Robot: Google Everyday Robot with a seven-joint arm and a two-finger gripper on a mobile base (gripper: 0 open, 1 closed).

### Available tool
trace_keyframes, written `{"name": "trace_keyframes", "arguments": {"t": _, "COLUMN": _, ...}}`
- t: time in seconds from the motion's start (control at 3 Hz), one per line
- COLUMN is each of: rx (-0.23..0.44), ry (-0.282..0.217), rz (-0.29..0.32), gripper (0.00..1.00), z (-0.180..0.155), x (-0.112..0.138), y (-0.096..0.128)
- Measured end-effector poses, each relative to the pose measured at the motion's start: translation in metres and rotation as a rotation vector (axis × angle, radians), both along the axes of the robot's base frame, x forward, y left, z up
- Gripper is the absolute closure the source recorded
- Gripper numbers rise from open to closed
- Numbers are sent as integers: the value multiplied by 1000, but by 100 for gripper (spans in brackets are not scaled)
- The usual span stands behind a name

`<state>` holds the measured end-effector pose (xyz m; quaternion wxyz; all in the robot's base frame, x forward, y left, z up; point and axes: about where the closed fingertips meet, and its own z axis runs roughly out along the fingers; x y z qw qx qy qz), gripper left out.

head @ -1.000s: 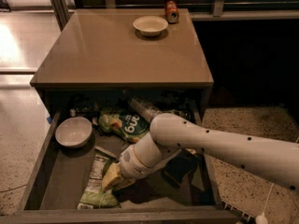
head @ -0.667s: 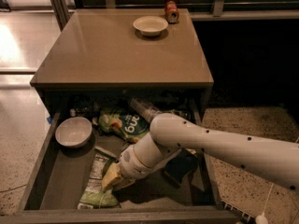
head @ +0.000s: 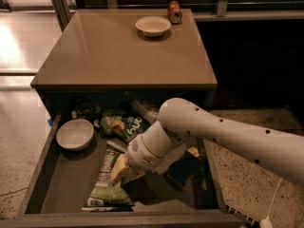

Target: Pick green jalapeno chip bag from top drawer and place on counter

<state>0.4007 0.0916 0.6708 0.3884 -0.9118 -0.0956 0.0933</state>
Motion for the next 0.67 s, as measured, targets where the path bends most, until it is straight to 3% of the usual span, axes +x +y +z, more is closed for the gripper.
{"name": "trace_keyframes", "arguments": {"t": 0.33, "rx": -16, "ry": 1, "rz": -1, "gripper": 100, "z": 12, "x": 4, "y": -4}}
{"name": "trace_keyframes", "arguments": {"t": 0.67, "rx": -57, "ry": -54, "rz": -15, "gripper": 100, "z": 52, "x": 11, "y": -15}}
